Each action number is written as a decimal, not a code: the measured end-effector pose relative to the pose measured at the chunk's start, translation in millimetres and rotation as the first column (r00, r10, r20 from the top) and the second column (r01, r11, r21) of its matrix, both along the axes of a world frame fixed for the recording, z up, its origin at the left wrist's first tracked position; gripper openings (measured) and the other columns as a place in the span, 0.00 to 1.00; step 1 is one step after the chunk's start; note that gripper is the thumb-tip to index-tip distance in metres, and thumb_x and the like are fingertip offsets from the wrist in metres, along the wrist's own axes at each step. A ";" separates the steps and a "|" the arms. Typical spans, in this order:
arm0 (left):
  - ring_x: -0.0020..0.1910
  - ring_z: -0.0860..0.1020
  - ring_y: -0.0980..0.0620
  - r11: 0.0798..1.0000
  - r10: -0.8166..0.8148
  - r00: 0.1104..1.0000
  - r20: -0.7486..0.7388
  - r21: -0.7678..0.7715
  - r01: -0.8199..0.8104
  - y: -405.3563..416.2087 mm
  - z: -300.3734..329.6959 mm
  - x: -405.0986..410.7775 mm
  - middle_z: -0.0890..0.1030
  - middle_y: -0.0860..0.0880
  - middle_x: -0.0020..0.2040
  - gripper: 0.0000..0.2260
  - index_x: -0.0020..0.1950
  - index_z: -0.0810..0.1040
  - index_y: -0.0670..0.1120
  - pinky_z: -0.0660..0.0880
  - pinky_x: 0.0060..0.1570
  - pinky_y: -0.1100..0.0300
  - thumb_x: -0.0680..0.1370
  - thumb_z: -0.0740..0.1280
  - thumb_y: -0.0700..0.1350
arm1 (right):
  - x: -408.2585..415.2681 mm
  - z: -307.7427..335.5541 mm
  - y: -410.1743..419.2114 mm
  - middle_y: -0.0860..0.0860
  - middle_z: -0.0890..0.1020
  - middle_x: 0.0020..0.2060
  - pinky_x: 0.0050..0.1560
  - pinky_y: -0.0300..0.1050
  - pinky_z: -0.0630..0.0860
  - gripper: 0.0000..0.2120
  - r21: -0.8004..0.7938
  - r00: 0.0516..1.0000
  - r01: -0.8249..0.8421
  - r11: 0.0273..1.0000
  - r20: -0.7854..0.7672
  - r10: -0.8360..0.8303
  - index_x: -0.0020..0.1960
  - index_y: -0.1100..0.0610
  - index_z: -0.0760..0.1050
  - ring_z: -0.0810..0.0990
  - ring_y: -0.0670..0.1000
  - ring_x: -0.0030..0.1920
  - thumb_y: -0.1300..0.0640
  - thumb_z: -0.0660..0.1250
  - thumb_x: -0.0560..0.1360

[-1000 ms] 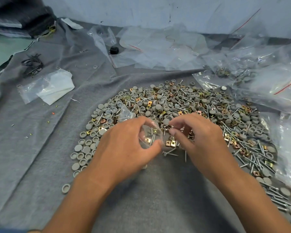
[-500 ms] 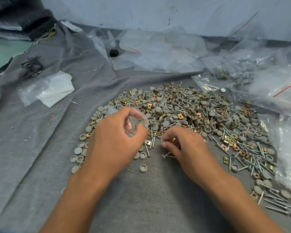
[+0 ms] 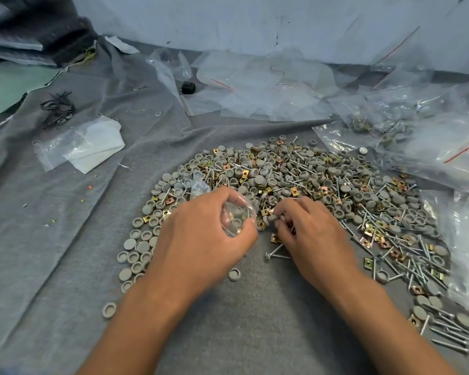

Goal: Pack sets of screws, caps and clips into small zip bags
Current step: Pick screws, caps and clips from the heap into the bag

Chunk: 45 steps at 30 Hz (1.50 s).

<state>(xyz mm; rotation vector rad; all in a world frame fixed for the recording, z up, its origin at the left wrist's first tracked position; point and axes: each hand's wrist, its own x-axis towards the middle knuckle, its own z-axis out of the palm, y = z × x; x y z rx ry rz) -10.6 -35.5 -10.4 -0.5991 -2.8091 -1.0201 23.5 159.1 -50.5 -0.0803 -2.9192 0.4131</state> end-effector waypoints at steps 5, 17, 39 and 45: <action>0.39 0.74 0.67 0.999 -0.013 1.000 0.027 -0.035 0.014 0.3 -0.2 0.7 0.74 0.58 0.32 0.10 0.49 0.75 0.63 0.60 0.31 0.67 0.72 0.62 0.64 | 0.3 5.1 3.6 0.41 0.73 0.48 0.49 0.44 0.73 0.05 -0.217 0.998 -0.042 0.975 -0.054 0.031 0.54 0.46 0.73 0.72 0.44 0.49 0.48 0.62 0.81; 0.36 0.76 0.64 0.995 -0.033 0.999 -0.012 -0.095 0.032 9.1 1.6 5.5 0.75 0.61 0.31 0.14 0.49 0.73 0.62 0.63 0.35 0.66 0.69 0.61 0.67 | 21.2 32.6 -16.5 0.41 0.74 0.47 0.50 0.31 0.69 0.11 -0.209 0.918 -0.275 0.939 -0.348 0.192 0.60 0.51 0.79 0.71 0.37 0.48 0.53 0.67 0.79; 0.40 0.76 0.65 1.000 -0.023 0.999 -0.033 -0.001 0.023 6.2 5.9 4.7 0.74 0.59 0.33 0.09 0.51 0.74 0.64 0.65 0.29 0.71 0.72 0.64 0.62 | 5.0 4.8 29.1 0.36 0.73 0.51 0.47 0.32 0.67 0.15 -0.021 0.976 -0.200 0.980 0.083 0.201 0.59 0.36 0.78 0.66 0.41 0.52 0.39 0.62 0.74; 0.41 0.75 0.67 0.999 -0.030 0.999 -0.034 -0.021 0.029 5.9 3.3 4.4 0.74 0.58 0.34 0.09 0.51 0.74 0.64 0.69 0.32 0.72 0.73 0.64 0.63 | 4.7 0.3 28.4 0.36 0.75 0.50 0.47 0.38 0.66 0.09 0.011 0.965 -0.244 0.970 0.105 0.241 0.54 0.37 0.78 0.67 0.42 0.51 0.41 0.64 0.75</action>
